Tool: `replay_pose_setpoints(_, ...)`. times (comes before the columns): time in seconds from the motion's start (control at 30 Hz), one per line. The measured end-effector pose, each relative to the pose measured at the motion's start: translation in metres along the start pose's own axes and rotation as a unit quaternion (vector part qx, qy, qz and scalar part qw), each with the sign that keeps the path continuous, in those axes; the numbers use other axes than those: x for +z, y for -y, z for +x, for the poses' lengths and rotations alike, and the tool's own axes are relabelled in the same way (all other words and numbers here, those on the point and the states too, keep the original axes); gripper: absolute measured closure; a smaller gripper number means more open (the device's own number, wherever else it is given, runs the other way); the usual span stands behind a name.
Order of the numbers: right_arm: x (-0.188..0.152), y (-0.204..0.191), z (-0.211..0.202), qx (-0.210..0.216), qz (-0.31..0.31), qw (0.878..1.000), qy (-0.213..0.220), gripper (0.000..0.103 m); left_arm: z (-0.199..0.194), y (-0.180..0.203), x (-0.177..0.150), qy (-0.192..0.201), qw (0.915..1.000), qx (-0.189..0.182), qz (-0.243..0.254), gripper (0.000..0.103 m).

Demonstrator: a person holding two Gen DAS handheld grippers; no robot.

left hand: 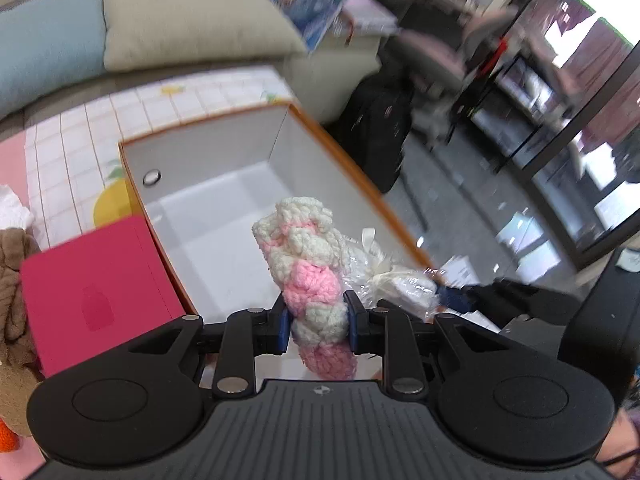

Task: Organize soft objects
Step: 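Carry the crocheted piece with the left tool while the right tool carries the bag into the white box, then open both tools over the white box and pull back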

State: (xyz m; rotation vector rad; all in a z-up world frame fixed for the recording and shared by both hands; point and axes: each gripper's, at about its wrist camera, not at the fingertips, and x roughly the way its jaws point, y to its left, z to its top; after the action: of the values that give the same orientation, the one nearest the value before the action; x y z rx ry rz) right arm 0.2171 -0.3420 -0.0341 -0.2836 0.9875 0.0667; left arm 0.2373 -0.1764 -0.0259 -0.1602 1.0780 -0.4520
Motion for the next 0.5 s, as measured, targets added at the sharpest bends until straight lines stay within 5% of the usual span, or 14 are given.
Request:
replay_pose_setpoints(0.23, -0.005, -0.014, 0.025, 0.002, -0.065, 0.997, -0.034, 0.062, 0.024, -0.004, -0.011, -0.054, 0.9983, 0.022, -0.002, 0.073)
replay_pose_setpoints(0.5, 0.0, -0.016, 0.033, 0.003, -0.091, 0.995, -0.044, 0.058, 0.023, -0.015, -0.015, -0.069, 0.9968, 0.027, -0.028, 0.069)
